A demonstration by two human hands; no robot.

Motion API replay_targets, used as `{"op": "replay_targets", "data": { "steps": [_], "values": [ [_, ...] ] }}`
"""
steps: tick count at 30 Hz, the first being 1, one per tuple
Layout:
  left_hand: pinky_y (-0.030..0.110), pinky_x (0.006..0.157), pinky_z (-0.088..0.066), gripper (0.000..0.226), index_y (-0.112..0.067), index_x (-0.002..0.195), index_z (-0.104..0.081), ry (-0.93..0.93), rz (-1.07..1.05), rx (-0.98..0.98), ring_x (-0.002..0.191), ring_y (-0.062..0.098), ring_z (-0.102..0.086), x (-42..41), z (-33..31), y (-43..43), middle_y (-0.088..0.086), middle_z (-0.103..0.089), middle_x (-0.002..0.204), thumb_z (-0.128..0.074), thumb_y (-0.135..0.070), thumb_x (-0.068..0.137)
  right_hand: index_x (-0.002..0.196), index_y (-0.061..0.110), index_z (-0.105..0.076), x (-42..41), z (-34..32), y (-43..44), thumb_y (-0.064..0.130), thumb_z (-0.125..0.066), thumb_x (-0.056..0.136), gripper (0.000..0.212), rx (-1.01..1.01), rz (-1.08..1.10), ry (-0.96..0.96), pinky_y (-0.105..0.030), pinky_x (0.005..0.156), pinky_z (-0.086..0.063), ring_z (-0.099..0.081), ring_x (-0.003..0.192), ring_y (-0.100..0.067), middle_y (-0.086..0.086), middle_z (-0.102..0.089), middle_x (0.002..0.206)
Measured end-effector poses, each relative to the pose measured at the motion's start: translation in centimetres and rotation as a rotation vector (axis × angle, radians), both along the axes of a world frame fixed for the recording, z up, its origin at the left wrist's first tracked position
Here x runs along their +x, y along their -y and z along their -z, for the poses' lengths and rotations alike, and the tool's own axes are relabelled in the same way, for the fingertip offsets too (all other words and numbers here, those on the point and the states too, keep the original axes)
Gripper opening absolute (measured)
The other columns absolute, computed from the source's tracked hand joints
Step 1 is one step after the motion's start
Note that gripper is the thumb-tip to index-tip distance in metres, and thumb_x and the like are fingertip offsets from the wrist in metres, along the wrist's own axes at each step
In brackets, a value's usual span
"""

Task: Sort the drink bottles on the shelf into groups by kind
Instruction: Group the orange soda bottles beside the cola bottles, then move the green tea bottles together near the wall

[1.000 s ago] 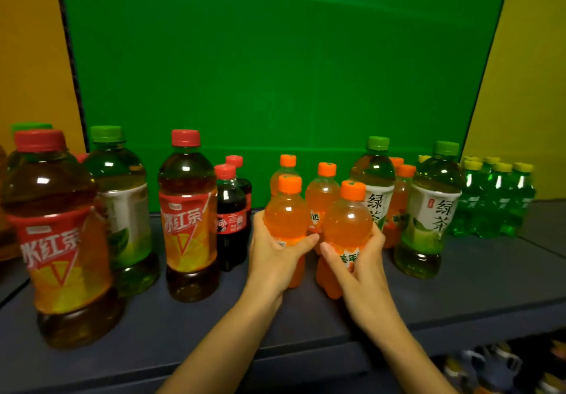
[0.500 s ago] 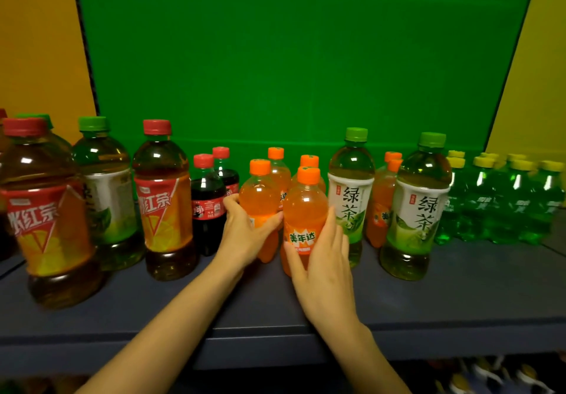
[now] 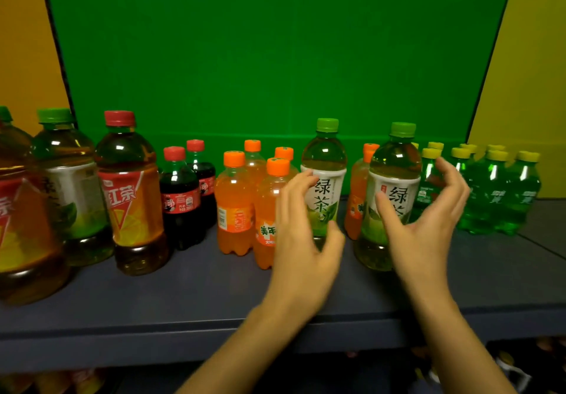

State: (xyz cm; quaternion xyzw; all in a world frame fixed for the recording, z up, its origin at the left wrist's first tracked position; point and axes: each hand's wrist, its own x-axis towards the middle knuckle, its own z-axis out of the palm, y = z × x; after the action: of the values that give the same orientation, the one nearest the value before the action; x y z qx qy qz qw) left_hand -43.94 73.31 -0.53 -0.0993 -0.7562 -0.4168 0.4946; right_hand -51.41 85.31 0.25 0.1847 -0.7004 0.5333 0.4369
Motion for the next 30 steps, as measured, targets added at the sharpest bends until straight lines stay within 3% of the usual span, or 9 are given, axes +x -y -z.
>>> {"op": "replay_targets", "data": {
  "steps": [2, 5, 11, 21, 26, 30],
  "values": [
    [0.015, 0.115, -0.008, 0.07, -0.009, 0.142, -0.021, 0.06, -0.046, -0.002, 0.142, 0.012, -0.012, -1.6, 0.2, -1.6, 0.006, -0.016, 0.152, -0.054, -0.009, 0.081, 0.14, 0.013, -0.024, -1.4, 0.2, -0.5, 0.027, -0.077, 0.072, 0.087, 0.002, -0.084, 0.154, -0.032, 0.102, -0.035, -0.038, 0.121, -0.013, -0.007, -0.03, 0.141],
    [0.008, 0.11, 0.008, 0.086, -0.01, 0.146, 0.002, 0.128, -0.118, 0.022, 0.144, 0.013, 0.011, -3.6, 0.1, -2.6, 0.005, 0.011, 0.156, -0.057, -0.006, 0.084, 0.139, 0.016, -0.023, -2.6, 1.0, -0.6, 0.025, -0.082, 0.065, 0.095, 0.048, -0.167, 0.26, -0.027, 0.095, -0.038, -0.04, 0.116, -0.009, -0.003, -0.035, 0.139],
    [0.03, 0.118, 0.005, 0.094, -0.009, 0.144, 0.015, 0.274, -0.214, 0.139, 0.144, 0.02, 0.017, -5.9, -1.0, -3.5, 0.011, 0.02, 0.155, -0.058, -0.007, 0.085, 0.128, 0.013, -0.034, -3.7, 2.2, -0.8, 0.025, -0.082, 0.064, 0.081, 0.021, -0.26, 0.388, -0.028, 0.082, -0.041, -0.051, 0.106, -0.015, 0.0, -0.052, 0.118],
    [0.03, 0.114, -0.014, 0.095, -0.01, 0.145, -0.008, 0.316, -0.276, 0.276, 0.139, 0.02, -0.017, -7.0, -0.8, -3.9, 0.008, -0.024, 0.15, -0.071, -0.01, 0.074, 0.107, 0.02, -0.044, -3.5, 2.1, -1.1, 0.024, -0.081, 0.066, 0.055, -0.052, -0.285, 0.372, -0.027, 0.076, -0.044, -0.054, 0.09, -0.011, 0.005, -0.057, 0.101],
    [0.031, 0.103, -0.029, 0.08, -0.011, 0.131, -0.031, 0.356, -0.229, 0.264, 0.123, 0.022, -0.036, -7.1, -0.2, -3.8, 0.007, -0.042, 0.131, -0.075, -0.023, 0.066, 0.103, 0.02, -0.046, -2.9, 2.3, -1.9, 0.013, -0.078, 0.068, 0.048, -0.107, -0.32, 0.357, -0.018, 0.064, -0.041, -0.052, 0.084, 0.003, 0.017, -0.055, 0.09],
    [0.036, 0.086, -0.048, 0.075, -0.017, 0.121, -0.031, 0.365, -0.091, 0.262, 0.106, 0.022, -0.055, -6.5, -0.4, -3.6, 0.005, -0.055, 0.115, -0.077, -0.026, 0.062, 0.104, 0.021, -0.047, -2.0, 2.3, -2.5, 0.012, -0.077, 0.069, 0.048, -0.115, -0.33, 0.346, -0.017, 0.064, -0.04, -0.051, 0.085, 0.004, 0.017, -0.054, 0.091]
  ]
}}
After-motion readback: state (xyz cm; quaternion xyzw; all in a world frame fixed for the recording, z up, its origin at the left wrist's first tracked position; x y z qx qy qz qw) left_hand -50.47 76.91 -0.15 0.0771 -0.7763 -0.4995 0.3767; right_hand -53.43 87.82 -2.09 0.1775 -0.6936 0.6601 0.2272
